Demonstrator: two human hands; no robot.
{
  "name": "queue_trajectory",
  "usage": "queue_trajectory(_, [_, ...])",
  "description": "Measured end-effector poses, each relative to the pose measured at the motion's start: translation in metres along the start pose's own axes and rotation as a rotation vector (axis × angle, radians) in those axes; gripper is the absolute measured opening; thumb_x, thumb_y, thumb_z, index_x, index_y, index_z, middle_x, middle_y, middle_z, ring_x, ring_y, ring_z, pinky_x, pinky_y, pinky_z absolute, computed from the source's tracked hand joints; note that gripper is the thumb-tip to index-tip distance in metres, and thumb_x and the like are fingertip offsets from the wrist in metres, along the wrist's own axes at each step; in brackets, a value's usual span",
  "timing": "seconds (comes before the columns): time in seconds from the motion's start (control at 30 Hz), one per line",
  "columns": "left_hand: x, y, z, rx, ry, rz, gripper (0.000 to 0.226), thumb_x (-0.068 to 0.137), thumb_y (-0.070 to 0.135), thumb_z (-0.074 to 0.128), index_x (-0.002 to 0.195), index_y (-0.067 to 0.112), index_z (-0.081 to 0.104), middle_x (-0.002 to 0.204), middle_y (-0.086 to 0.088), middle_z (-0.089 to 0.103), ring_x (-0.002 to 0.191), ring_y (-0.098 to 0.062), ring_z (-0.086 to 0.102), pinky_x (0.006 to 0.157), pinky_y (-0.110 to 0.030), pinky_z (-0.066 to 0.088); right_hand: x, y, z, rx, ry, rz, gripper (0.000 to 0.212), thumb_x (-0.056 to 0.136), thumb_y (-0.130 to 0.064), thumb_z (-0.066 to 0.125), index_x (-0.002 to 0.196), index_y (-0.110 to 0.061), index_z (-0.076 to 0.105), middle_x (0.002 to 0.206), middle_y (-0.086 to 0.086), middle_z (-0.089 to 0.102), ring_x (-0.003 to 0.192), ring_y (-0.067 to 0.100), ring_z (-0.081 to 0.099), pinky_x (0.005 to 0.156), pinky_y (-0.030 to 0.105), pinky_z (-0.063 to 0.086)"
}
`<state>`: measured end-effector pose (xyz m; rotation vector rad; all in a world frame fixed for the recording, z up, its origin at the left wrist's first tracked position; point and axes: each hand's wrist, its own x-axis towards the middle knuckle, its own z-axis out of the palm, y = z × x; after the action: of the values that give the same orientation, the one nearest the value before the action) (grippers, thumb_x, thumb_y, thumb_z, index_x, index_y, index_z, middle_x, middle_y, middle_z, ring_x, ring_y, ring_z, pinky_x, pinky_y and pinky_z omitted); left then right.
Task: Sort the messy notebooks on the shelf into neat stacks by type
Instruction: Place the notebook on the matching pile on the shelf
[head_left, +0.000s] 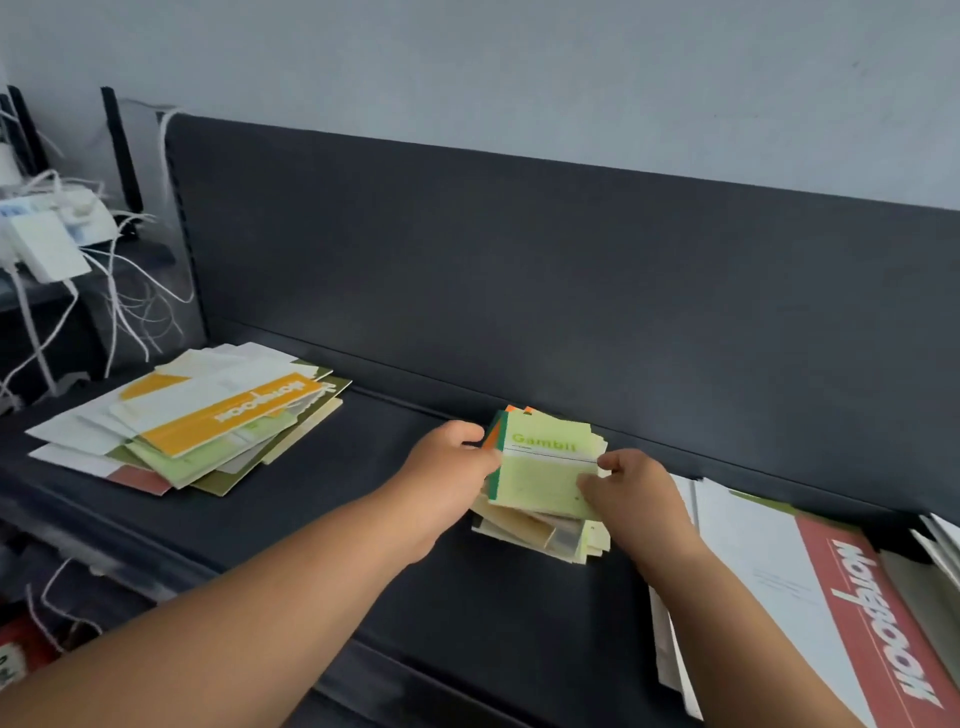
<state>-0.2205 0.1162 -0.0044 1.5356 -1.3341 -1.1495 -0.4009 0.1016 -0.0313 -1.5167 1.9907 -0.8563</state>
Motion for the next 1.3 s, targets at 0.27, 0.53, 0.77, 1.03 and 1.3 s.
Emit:
queue_trajectory(0.27, [0.040, -0.020, -0.054, 0.353, 0.034, 0.234, 0.050, 0.094, 0.040, 0.051, 0.142, 0.032, 0.038, 0.143, 0.009, 0.043, 0.130, -0.014, 0.041, 0.098, -0.030, 0.037, -0.012, -0.061, 0.029, -0.385, 0.112, -0.295, 0.042, 0.094, -0.036, 0.054, 0.134, -0.023, 0.050, 0.144, -0.002, 0.043, 0.129, 0.025, 0.039, 0.105, 0.039, 0.036])
queue_trajectory(0.53, [0.091, -0.053, -0.179, 0.808, 0.171, 0.379, 0.052, 0.095, 0.044, 0.049, 0.142, 0.027, 0.038, 0.145, 0.004, 0.042, 0.134, -0.019, 0.034, 0.108, -0.036, 0.030, -0.013, -0.145, 0.140, -0.371, 0.016, -0.431, 0.049, 0.095, -0.038, 0.052, 0.140, -0.021, 0.045, 0.149, -0.001, 0.038, 0.137, 0.020, 0.033, 0.114, 0.032, 0.026])
queue_trajectory(0.77, [0.128, -0.093, -0.305, 1.047, 0.120, 0.292, 0.057, 0.096, 0.049, 0.041, 0.146, 0.023, 0.032, 0.150, 0.001, 0.036, 0.137, -0.021, 0.031, 0.110, -0.036, 0.030, -0.016, -0.210, 0.233, -0.337, -0.099, -0.345, 0.046, 0.097, -0.039, 0.049, 0.140, -0.022, 0.043, 0.145, -0.004, 0.042, 0.133, 0.019, 0.036, 0.108, 0.032, 0.033])
queue_trajectory(1.03, [0.151, -0.131, -0.364, 1.109, -0.119, 0.188, 0.066, 0.096, 0.057, 0.033, 0.150, 0.021, 0.022, 0.157, -0.004, 0.022, 0.145, -0.022, 0.016, 0.115, -0.038, 0.021, -0.022, -0.242, 0.295, -0.339, -0.134, -0.208, 0.052, 0.097, -0.046, 0.045, 0.144, -0.024, 0.038, 0.148, -0.004, 0.040, 0.134, 0.018, 0.037, 0.110, 0.034, 0.034])
queue_trajectory(1.3, [0.140, -0.129, -0.340, 1.008, -0.252, 0.345, 0.058, 0.097, 0.055, 0.033, 0.148, 0.030, 0.026, 0.155, 0.008, 0.028, 0.147, -0.020, 0.007, 0.116, -0.040, 0.010, -0.022, -0.237, 0.301, -0.277, -0.132, 0.029, 0.057, 0.097, -0.047, 0.046, 0.146, -0.022, 0.031, 0.142, 0.001, 0.043, 0.127, 0.022, 0.045, 0.097, 0.034, 0.041])
